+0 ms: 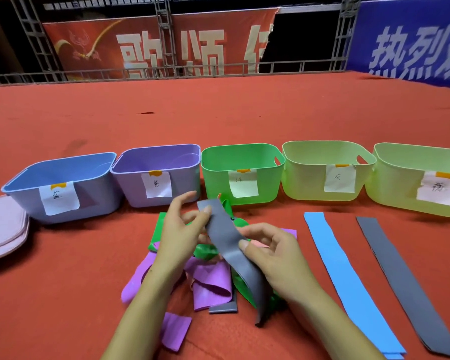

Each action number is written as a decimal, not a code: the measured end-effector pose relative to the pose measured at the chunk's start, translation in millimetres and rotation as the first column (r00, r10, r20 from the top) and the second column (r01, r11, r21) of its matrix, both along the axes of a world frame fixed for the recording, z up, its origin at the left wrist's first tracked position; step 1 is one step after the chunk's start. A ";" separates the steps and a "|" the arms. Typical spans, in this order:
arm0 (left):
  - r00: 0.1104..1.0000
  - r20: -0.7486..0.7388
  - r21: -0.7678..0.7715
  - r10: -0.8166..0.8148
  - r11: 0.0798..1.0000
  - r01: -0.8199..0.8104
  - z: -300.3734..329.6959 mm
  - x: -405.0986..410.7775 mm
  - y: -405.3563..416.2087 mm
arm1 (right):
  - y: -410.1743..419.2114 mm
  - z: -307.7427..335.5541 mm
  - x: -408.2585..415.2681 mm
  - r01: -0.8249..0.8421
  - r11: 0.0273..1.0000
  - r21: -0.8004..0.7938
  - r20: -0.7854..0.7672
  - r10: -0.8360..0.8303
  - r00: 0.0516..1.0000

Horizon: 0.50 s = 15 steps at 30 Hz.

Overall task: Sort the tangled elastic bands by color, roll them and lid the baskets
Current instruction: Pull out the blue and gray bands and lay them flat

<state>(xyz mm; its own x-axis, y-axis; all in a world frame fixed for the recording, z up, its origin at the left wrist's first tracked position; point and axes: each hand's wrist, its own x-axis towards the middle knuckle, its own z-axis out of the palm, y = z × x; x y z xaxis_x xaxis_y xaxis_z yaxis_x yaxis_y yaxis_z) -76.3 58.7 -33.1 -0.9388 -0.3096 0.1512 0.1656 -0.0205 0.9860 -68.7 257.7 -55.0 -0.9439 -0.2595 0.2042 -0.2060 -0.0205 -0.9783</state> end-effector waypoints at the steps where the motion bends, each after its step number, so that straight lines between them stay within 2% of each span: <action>1: 1.000 -0.016 0.011 0.019 1.000 -0.019 -1.9 -1.8 -3.6 | 4.1 -1.9 2.5 -0.019 0.999 0.031 -0.001 0.019 1.000; 4: 0.998 -0.062 0.010 -0.006 1.000 0.007 -1.8 -1.9 -4.4 | 17.0 -3.3 12.1 -0.068 0.993 0.100 0.044 0.063 0.997; 6: 0.995 -0.099 0.012 -0.011 1.000 0.012 1.6 -0.8 1.2 | 24.7 -2.4 18.6 -0.113 0.988 0.101 0.132 0.099 0.986; 9: 0.990 -0.122 0.002 0.065 0.998 -0.066 2.7 -3.8 6.4 | 39.3 2.9 28.2 -0.235 0.965 0.117 0.275 0.196 0.941; 13: 0.985 -0.130 -0.041 0.114 0.992 -0.120 4.2 -8.3 16.0 | 66.8 14.1 39.4 -0.312 0.927 0.209 0.256 0.256 0.932; 15: 0.988 -0.119 -0.005 0.095 0.995 -0.096 7.2 -9.9 26.4 | 79.5 19.4 44.8 -0.311 0.926 0.215 0.237 0.259 0.936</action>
